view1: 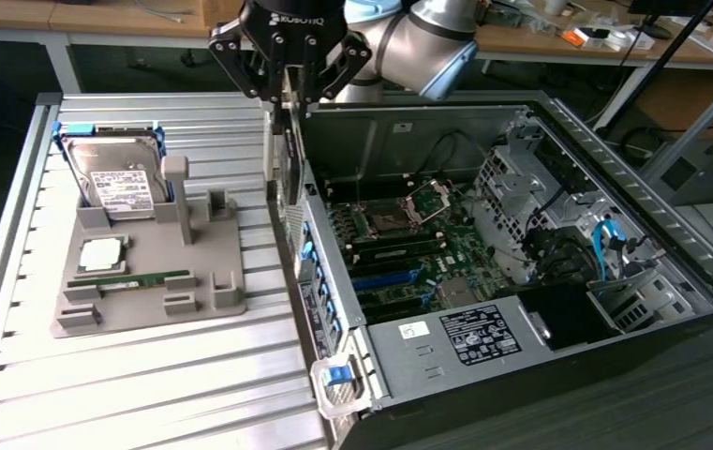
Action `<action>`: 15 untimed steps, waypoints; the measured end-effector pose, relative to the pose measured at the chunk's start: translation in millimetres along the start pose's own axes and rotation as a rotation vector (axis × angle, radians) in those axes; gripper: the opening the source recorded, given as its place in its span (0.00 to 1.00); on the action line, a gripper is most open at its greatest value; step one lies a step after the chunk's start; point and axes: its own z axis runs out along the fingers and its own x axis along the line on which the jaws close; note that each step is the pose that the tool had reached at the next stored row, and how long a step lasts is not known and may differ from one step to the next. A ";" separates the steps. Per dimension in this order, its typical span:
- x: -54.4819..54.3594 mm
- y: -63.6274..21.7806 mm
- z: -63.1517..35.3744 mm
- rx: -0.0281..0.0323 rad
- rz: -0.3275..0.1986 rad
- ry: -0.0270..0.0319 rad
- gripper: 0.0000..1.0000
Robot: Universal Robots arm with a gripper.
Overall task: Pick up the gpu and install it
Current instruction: 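Pick up the gpu and move the gpu toward the slot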
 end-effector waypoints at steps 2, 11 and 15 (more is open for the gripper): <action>-5.7 0.0 0.1 0.0000 0.000 0.0007 0.27; -33.4 0.1 0.6 0.0003 0.000 0.0047 0.27; -44.4 0.3 0.8 0.0005 0.000 0.0066 0.27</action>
